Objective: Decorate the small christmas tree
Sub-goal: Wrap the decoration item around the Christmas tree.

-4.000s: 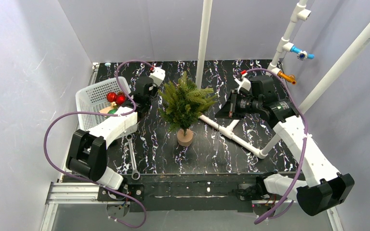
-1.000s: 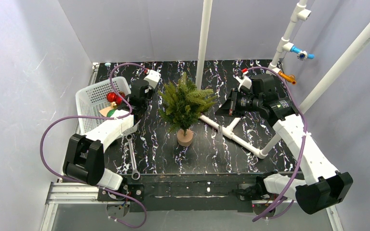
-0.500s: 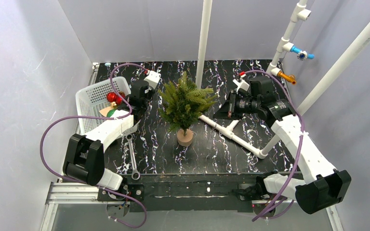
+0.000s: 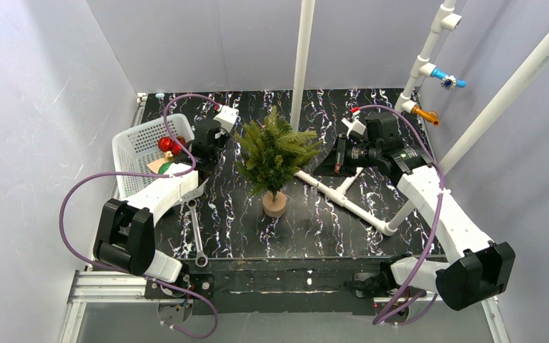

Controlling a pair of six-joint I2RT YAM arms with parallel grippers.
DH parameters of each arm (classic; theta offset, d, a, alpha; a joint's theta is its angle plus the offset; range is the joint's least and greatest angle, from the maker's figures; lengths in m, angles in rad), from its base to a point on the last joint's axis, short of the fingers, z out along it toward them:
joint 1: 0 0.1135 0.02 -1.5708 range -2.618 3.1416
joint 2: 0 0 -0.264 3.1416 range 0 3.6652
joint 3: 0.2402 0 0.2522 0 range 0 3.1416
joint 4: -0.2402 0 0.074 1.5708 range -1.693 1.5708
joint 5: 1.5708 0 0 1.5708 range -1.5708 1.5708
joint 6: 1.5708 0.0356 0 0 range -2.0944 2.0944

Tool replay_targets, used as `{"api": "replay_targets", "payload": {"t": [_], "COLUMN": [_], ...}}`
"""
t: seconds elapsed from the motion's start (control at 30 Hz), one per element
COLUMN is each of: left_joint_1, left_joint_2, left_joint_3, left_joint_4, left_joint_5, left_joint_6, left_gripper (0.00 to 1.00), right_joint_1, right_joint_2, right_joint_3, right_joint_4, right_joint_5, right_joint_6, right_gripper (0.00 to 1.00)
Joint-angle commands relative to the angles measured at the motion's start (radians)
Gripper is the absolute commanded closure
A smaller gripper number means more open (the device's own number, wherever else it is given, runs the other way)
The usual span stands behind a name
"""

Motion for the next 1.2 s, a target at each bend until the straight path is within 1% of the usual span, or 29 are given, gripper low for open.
{"api": "replay_targets", "payload": {"t": [0.0, 0.27, 0.53, 0.7, 1.17], "left_joint_1": [0.005, 0.005, 0.007, 0.010, 0.010], "left_joint_2": [-0.019, -0.027, -0.035, -0.055, -0.068], "left_joint_3": [-0.005, 0.004, -0.007, -0.025, -0.030], "left_joint_4": [-0.008, -0.008, 0.012, 0.016, 0.005], "left_joint_5": [-0.024, -0.021, -0.040, -0.048, -0.042], "left_joint_6": [-0.019, -0.012, 0.020, 0.017, 0.015], "left_gripper": [1.00, 1.00, 1.00, 1.00, 1.00], "right_joint_1": [0.001, -0.026, -0.035, -0.033, -0.009], "right_joint_2": [0.022, 0.049, 0.029, -0.015, -0.045], "right_joint_3": [0.010, 0.057, 0.075, 0.065, 0.063], "right_joint_4": [0.038, -0.006, -0.035, -0.021, -0.008], "right_joint_5": [-0.005, 0.019, -0.012, -0.019, -0.023], "right_joint_6": [-0.020, -0.059, -0.067, -0.043, -0.030], "right_gripper": [0.99, 0.99, 0.99, 0.99, 0.99]}}
